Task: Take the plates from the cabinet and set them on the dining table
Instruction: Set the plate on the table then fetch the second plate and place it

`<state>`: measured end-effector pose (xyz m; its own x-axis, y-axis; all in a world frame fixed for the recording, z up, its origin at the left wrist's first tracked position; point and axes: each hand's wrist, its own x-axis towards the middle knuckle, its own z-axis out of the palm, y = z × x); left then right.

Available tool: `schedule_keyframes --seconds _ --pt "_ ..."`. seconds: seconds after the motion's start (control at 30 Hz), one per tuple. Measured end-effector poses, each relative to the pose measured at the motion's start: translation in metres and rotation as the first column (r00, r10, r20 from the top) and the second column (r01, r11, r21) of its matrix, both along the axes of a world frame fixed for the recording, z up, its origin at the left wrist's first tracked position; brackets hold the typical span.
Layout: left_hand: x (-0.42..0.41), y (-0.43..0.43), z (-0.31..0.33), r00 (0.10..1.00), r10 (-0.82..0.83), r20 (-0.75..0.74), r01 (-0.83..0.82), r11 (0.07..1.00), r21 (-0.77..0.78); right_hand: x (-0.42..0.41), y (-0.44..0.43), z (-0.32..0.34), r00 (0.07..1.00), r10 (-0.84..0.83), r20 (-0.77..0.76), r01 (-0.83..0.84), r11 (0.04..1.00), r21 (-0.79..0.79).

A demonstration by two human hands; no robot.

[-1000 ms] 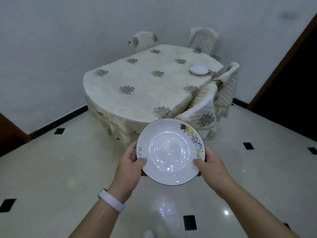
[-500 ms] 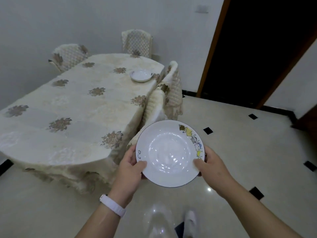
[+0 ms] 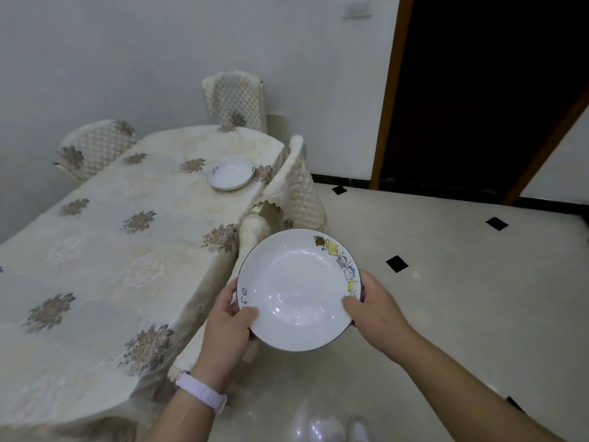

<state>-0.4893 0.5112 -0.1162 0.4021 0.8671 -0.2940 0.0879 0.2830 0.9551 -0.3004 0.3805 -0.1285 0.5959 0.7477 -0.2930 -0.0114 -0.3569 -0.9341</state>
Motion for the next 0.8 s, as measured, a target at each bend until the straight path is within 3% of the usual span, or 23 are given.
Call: schedule_keyframes --seconds 0.17,0.47,0.8 --pt "0.045 0.022 0.014 0.996 0.083 0.015 -0.083 0.996 0.023 0.057 0.048 0.009 0.995 0.096 0.034 -0.096 0.995 0.008" --pt "0.046 0.085 0.004 0.961 0.276 -0.02 -0.276 0.961 0.001 0.07 0.138 0.006 0.954 0.298 0.019 -0.298 0.955 -0.01" --pt "0.075 0.204 -0.033 0.955 0.291 0.06 -0.279 0.948 -0.154 0.096 0.253 -0.002 0.948 0.298 0.111 -0.281 0.949 -0.146"
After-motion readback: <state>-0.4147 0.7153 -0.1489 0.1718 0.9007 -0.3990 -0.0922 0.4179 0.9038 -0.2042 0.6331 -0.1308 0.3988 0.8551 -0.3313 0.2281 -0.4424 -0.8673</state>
